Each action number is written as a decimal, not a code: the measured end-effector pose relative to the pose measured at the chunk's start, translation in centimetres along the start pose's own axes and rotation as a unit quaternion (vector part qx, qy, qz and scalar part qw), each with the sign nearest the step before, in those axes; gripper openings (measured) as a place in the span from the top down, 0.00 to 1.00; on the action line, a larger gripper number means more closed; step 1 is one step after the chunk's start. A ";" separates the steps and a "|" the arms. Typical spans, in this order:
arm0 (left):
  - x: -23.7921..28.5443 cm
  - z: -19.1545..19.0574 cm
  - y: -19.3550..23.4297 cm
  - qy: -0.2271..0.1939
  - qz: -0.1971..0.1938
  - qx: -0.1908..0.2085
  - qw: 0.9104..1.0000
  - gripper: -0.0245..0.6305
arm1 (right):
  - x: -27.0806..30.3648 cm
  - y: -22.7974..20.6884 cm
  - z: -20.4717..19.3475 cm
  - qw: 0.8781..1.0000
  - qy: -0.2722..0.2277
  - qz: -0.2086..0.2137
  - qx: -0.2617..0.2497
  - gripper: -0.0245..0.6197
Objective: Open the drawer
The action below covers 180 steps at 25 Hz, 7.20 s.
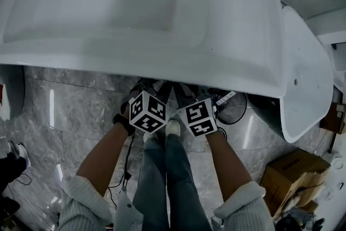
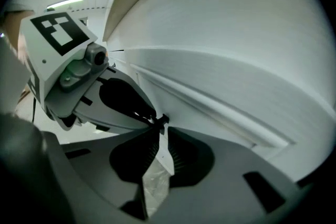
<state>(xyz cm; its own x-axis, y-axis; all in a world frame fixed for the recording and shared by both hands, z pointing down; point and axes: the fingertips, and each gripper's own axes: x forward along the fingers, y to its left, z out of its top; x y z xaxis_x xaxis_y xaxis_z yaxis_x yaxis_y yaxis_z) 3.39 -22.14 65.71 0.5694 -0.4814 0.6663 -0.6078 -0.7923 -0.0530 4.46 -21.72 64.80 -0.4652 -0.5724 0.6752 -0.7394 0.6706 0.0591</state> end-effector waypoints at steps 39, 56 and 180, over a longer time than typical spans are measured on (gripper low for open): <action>-0.2 -1.5 -2.7 0.069 -0.044 0.080 0.993 0.87 | -1.1 2.6 -0.6 0.996 0.032 0.067 -0.054 0.93; -2.2 -3.3 -5.0 0.083 -0.045 0.081 0.992 0.87 | -2.7 5.4 -2.0 0.997 0.039 0.064 -0.029 0.93; -41.3 29.2 -15.8 -0.249 0.068 -0.171 0.951 0.94 | -45.8 8.9 23.0 0.966 -0.244 0.067 0.054 0.95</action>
<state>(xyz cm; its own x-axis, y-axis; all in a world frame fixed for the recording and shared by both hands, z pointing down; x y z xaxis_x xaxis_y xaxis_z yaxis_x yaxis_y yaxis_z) 5.66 -0.70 17.32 0.6122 -0.7558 0.2323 -0.7907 -0.5825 0.1885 8.00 -0.43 17.54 -0.7141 -0.6566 0.2429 -0.6916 0.7154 -0.0994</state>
